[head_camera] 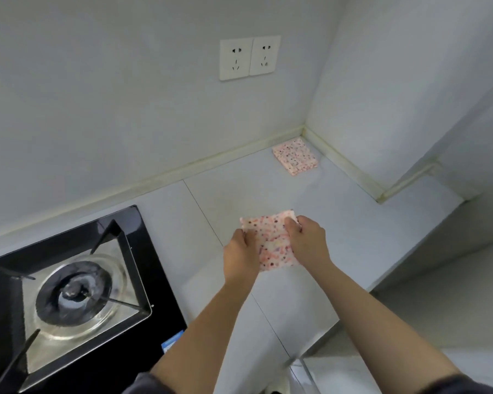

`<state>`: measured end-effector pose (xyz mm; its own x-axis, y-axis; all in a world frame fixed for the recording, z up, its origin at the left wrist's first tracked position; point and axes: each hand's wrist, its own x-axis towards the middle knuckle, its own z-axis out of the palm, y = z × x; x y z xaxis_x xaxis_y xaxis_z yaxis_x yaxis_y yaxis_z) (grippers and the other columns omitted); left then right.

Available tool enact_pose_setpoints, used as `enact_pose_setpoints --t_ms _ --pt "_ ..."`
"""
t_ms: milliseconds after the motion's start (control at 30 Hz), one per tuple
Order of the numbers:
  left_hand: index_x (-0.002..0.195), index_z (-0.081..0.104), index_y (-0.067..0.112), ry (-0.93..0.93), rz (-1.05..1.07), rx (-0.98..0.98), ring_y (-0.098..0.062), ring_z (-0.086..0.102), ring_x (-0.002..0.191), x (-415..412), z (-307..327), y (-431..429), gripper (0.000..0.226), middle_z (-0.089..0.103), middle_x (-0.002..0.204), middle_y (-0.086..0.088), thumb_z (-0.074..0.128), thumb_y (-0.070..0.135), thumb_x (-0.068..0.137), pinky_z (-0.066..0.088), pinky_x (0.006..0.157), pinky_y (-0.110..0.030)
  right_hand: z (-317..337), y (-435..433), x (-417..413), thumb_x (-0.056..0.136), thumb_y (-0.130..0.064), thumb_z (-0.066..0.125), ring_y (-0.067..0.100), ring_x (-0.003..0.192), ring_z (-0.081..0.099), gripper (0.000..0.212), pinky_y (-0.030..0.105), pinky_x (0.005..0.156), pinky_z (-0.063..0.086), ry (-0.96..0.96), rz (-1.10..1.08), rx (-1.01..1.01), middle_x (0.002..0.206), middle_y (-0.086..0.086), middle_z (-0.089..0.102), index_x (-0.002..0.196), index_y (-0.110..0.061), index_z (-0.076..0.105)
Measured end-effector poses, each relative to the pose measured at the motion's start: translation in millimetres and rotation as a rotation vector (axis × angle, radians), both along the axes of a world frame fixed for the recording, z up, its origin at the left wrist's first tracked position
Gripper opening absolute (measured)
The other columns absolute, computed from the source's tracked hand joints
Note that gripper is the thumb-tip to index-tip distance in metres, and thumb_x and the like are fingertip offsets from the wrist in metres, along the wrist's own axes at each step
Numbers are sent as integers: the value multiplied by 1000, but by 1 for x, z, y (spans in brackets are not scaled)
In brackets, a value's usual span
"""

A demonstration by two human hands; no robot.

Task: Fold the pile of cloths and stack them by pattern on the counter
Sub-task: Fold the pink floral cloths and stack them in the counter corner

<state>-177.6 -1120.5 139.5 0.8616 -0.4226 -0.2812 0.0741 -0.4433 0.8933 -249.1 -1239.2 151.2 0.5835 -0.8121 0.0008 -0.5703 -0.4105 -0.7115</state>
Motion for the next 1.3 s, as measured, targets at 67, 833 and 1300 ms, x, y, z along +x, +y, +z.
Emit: enact_pose_setpoints --t_ms 67,833,1300 --pt "79 46 13 69 17 23 -19 50 69 5 -12 -16 27 51 75 1 35 24 101 43 57 -30 -8 -18 6 98 -28 48 13 52 26 46 29 49 22 55 12 -4 56 -2 27 62 -16 23" --pt "94 54 8 109 17 205 -22 54 75 182 -55 -356 26 56 88 -7 35 25 102 42 64 -30 -78 -367 196 103 -30 33 22 71 51 35 32 63 40 146 119 -131 70 2 50 78 -13 49" --pt "129 47 13 -750 -129 474 -24 57 111 175 -91 -345 41 56 125 -4 33 33 96 48 87 -40 -115 -384 194 99 -23 46 28 123 54 34 42 99 44 -44 342 -695 130 10 59 126 -6 56"
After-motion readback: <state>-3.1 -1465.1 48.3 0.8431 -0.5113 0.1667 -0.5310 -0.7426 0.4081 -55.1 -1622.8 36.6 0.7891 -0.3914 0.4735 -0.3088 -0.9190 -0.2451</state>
